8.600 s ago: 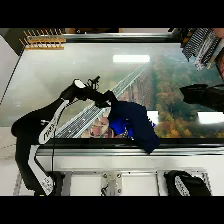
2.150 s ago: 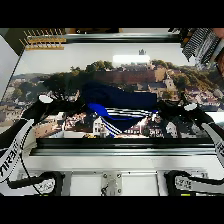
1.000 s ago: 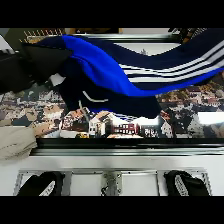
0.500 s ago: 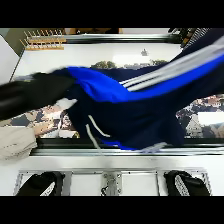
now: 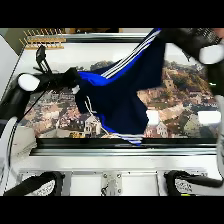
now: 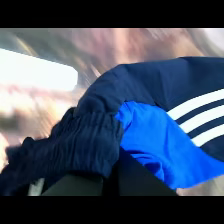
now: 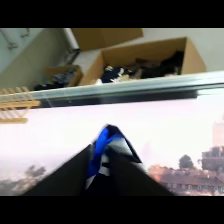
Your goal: Fold the clothes and pants, and hang the long-sleeved shirts on hangers.
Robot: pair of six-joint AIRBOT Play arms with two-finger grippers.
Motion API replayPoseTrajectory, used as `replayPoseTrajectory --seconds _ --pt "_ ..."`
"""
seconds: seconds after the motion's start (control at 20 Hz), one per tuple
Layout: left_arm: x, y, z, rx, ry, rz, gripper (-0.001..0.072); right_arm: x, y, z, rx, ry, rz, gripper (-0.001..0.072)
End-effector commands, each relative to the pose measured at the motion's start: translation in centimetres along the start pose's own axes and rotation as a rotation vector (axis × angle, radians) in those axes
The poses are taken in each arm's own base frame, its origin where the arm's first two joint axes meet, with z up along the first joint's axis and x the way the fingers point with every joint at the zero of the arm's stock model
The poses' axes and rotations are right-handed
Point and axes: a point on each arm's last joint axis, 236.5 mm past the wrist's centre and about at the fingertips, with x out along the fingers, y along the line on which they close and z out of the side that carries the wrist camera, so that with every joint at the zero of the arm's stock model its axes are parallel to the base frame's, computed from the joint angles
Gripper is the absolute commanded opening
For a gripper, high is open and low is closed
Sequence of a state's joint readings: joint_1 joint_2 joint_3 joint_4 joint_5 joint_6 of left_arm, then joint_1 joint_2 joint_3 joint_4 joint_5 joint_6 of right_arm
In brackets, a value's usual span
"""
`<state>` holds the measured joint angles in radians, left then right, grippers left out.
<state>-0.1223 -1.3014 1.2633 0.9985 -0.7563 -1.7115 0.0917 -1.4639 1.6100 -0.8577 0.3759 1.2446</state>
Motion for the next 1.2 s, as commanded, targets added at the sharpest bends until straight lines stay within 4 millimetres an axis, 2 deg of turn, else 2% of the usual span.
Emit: replayPoseTrajectory --seconds 0.0,0.05,0.1,0.2,0.3,0.35,0.4,0.5,0.6,0.7,0.8,0.9,1.05,1.15 --pt "6.2 5.5 5.0 -0.024 -0.051 0.067 0.04 5.8 -3.9 -4.9 0.117 0.006 -0.055 0.0625" --pt "7.1 6.4 6.4 -0.036 -0.059 0.071 0.0716 6.0 -4.2 -5.0 0.134 0.009 -0.054 0.0673" --pt "7.4 7.0 7.7 -0.041 -0.061 0.074 0.0668 5.8 -4.4 -4.5 0.133 0.0 -0.058 0.0673" --pt "6.4 7.8 10.0 -0.046 -0.062 0.077 0.067 4.1 -4.9 -2.3 0.125 -0.014 -0.057 0.0673" --pt "3.9 9.3 10.8 -0.05 -0.017 0.101 0.067 1.2 -4.6 -0.4 0.111 0.031 -0.026 0.067" --pt "2.7 10.7 10.3 -0.052 0.037 0.118 0.067 -0.4 -4.3 -0.1 0.089 0.073 -0.005 0.0615" --pt "1.7 12.2 9.3 -0.066 0.097 0.137 0.0669 -2.3 -3.8 -0.2 0.033 0.129 0.02 0.0579" --pt "0.3 16.4 5.5 -0.122 0.248 0.208 0.0669 -6.0 -3.3 -2.2 -0.012 0.252 0.038 0.058" --pt "-0.2 20.3 1.0 -0.2 0.38 0.271 0.0669 -9.6 -2.7 -5.9 -0.003 0.369 0.046 0.058" --pt "0.4 22.4 -3.2 -0.296 0.464 0.288 0.067 -12.5 -1.9 -10.0 0.029 0.444 0.05 0.058" --pt "1.5 23.4 -6.6 -0.371 0.504 0.282 0.067 -14.8 -1.0 -13.6 0.06 0.495 0.06 0.058" --pt "2.7 24.0 -8.8 -0.423 0.503 0.272 0.067 -16.6 -0.1 -16.0 0.105 0.519 0.075 0.0579" --pt "4.3 23.4 -9.9 -0.487 0.462 0.195 0.067 -18.1 0.9 -17.7 0.152 0.53 0.099 0.0579" --pt "5.0 23.2 -10.3 -0.504 0.442 0.173 0.0669 -18.4 1.5 -17.9 0.148 0.532 0.11 0.0579"
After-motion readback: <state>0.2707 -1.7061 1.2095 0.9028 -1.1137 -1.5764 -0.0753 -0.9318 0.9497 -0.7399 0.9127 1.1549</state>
